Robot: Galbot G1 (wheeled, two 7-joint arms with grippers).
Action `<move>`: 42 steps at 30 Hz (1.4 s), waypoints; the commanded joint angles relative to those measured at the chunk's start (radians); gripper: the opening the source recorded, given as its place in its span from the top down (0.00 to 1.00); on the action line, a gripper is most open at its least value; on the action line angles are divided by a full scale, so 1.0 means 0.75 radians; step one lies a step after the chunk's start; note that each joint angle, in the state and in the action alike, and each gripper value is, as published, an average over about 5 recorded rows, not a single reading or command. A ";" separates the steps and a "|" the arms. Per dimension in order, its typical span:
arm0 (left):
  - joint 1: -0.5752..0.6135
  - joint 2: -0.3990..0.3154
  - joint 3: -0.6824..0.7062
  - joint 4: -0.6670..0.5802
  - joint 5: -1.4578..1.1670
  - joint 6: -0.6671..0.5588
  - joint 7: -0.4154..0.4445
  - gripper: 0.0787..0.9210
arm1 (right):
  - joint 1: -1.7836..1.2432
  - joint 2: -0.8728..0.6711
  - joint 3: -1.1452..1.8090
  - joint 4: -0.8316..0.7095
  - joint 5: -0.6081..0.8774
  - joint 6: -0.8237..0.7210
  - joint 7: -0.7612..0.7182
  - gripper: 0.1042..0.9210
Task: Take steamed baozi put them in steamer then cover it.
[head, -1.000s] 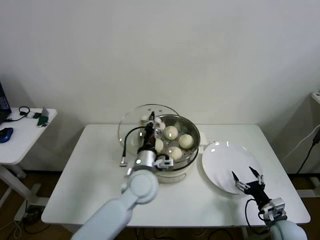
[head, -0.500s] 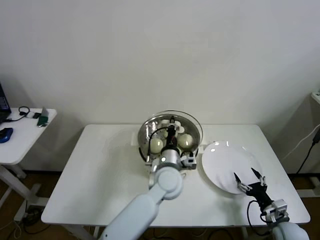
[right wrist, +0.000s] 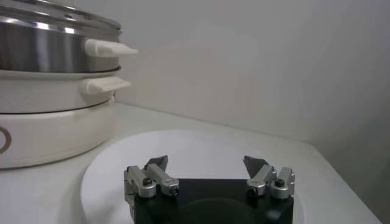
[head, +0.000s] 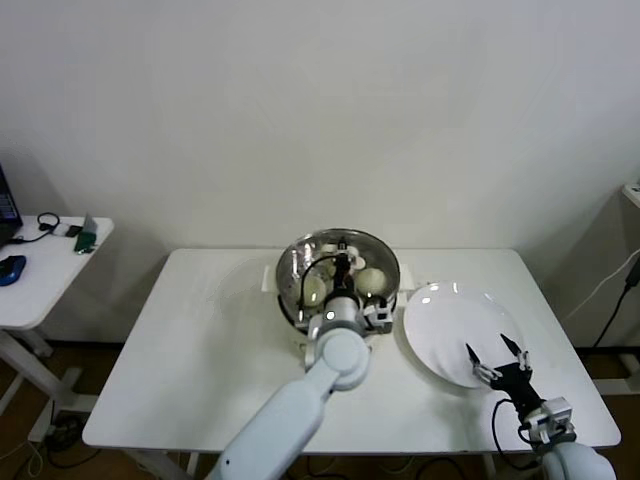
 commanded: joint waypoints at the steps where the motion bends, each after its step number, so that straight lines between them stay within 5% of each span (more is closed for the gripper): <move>1: 0.004 -0.004 -0.013 0.026 -0.025 0.065 -0.028 0.92 | 0.004 0.003 0.005 -0.005 -0.001 0.004 -0.002 0.12; 19: 0.026 -0.005 -0.001 0.058 -0.015 0.065 -0.154 0.92 | 0.006 0.012 0.018 -0.010 -0.002 0.011 -0.017 0.12; 29: 0.048 0.010 0.000 0.033 0.011 0.065 -0.083 0.92 | 0.012 0.020 0.028 -0.010 -0.015 0.003 -0.034 0.12; 42: 0.057 0.117 0.036 -0.195 -0.085 0.065 -0.075 0.54 | 0.011 0.015 0.040 -0.005 0.031 -0.029 -0.041 0.12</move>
